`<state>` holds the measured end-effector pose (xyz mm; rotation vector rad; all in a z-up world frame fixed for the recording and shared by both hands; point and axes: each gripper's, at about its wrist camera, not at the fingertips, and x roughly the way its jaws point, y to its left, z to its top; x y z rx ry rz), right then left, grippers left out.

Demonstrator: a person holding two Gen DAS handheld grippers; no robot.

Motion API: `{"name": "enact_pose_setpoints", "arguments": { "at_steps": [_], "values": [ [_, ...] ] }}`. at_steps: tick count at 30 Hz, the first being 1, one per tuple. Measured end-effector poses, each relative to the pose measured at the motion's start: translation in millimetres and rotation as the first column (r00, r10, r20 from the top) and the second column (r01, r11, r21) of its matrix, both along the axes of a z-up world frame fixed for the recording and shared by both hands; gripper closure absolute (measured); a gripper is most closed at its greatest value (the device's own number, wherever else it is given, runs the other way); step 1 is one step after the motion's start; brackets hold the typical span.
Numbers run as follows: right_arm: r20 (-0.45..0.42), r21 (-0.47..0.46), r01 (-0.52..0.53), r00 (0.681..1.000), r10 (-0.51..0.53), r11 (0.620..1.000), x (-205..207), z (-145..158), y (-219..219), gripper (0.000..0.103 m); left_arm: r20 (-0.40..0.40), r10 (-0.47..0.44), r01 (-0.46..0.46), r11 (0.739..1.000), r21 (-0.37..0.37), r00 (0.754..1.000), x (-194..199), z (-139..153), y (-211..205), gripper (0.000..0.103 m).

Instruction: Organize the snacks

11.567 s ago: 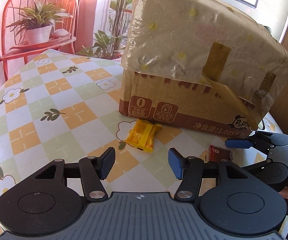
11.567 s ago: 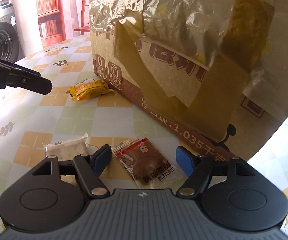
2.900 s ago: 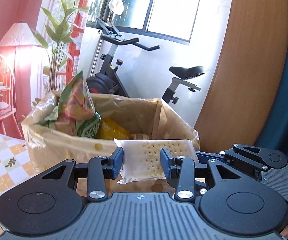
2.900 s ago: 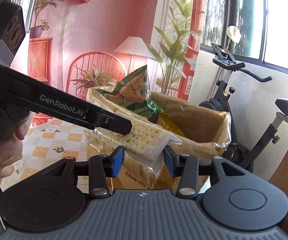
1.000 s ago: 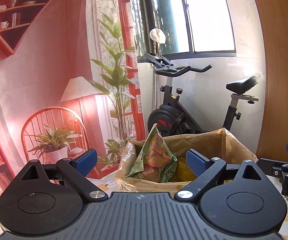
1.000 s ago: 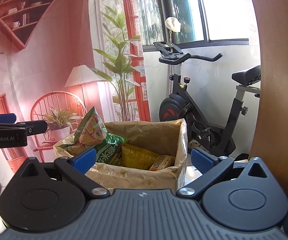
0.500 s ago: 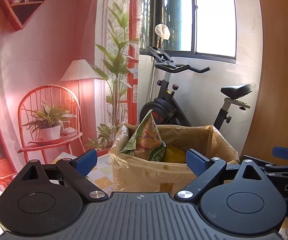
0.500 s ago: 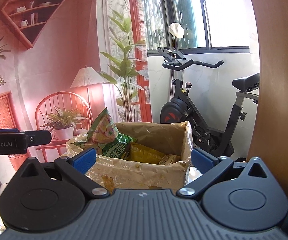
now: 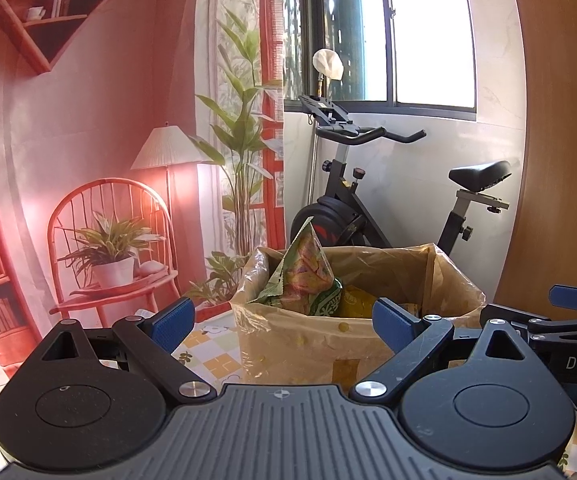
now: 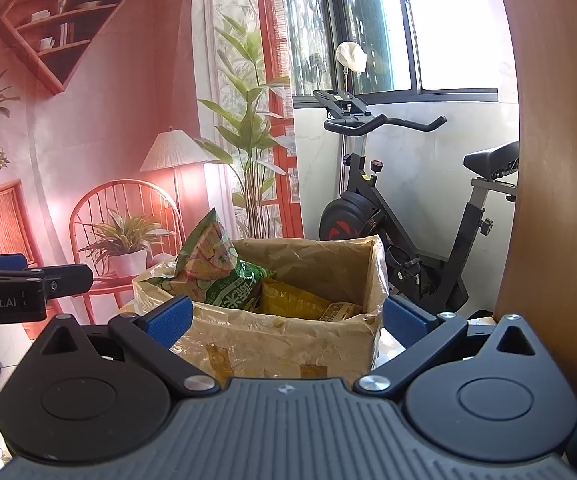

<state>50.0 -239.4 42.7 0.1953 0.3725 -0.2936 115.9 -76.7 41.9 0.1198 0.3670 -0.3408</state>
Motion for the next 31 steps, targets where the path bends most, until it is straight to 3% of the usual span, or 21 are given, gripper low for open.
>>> {"name": "enact_pose_setpoints", "arguments": {
  "at_steps": [31],
  "values": [
    [-0.002, 0.0, -0.012, 1.0, 0.012, 1.0, 1.5, -1.7, 3.6, 0.0, -0.028, 0.031, -0.031, 0.999, -0.008, 0.999, 2.3, -1.7, -0.5, 0.006]
  ]
}}
